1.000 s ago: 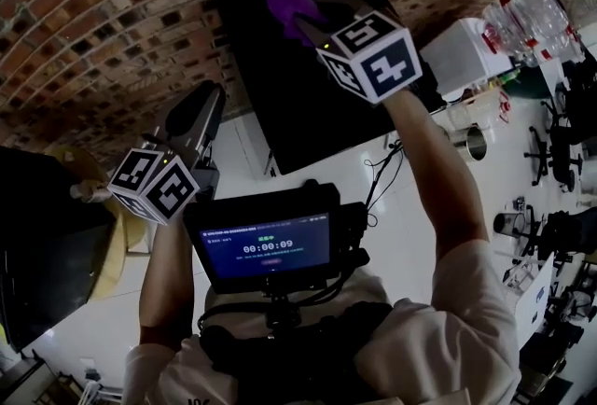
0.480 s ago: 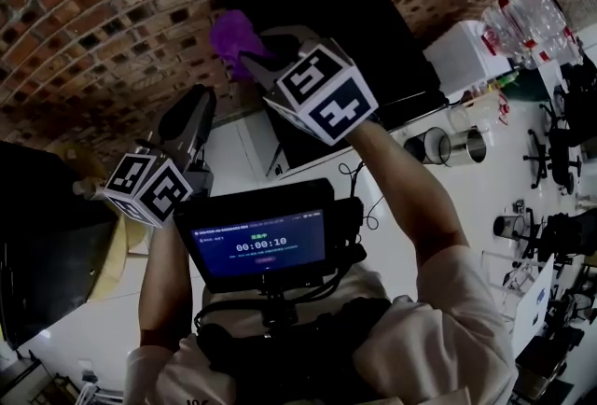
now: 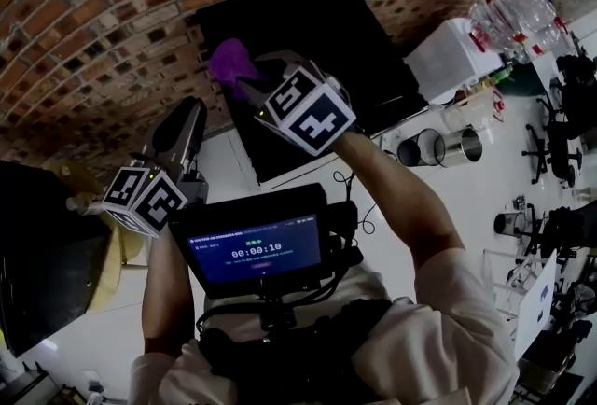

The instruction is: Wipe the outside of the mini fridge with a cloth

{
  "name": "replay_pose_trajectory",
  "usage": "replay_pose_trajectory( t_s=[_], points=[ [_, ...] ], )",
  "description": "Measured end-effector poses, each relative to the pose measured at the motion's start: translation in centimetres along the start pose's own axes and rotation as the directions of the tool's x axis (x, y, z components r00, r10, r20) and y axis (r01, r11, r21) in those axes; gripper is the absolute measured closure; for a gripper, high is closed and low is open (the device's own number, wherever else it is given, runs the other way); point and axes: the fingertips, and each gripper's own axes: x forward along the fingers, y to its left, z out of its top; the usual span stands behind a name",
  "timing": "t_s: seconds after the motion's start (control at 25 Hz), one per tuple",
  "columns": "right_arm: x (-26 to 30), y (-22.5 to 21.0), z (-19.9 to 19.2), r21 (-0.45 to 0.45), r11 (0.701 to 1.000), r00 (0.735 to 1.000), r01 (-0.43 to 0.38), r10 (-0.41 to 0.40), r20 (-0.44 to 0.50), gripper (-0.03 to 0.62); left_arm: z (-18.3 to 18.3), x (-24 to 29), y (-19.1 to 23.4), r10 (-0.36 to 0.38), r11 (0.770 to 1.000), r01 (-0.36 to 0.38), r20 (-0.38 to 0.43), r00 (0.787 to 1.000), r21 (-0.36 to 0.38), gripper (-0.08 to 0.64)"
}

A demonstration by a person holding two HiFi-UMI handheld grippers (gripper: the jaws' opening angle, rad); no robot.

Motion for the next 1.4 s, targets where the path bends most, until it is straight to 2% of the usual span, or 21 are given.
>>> replay_pose_trajectory(
  t_s=[0.52, 0.88, 1.16, 1.4],
  points=[
    [-4.4, -7.0, -5.3, 0.038, 0.997, 0.998, 0.062, -0.061, -0.034, 0.48, 0.3, 4.6, -5.2, -0.024, 0.999, 0.024, -0.009, 1.0, 0.047, 0.508],
    [-5.1, -9.8, -7.9, 0.044, 0.994, 0.992, 0.105, -0.101, -0.076, 0.48, 0.2, 5.0, -5.4, -0.03, 0.998, 0.031, -0.009, 0.999, 0.06, 0.508],
    [-8.5, -14.7, -12.0, 0.043, 0.989, 0.983, 0.143, -0.137, -0.126, 0.48, 0.1, 7.5, -9.1, -0.043, 0.996, 0.044, -0.024, 0.999, 0.078, 0.508],
    [-9.8, -16.8, -13.6, 0.059, 0.985, 0.978, 0.164, -0.154, -0.142, 0.48, -0.1, 8.5, -10.5, -0.059, 0.994, 0.062, -0.033, 0.998, 0.088, 0.508]
  ],
)
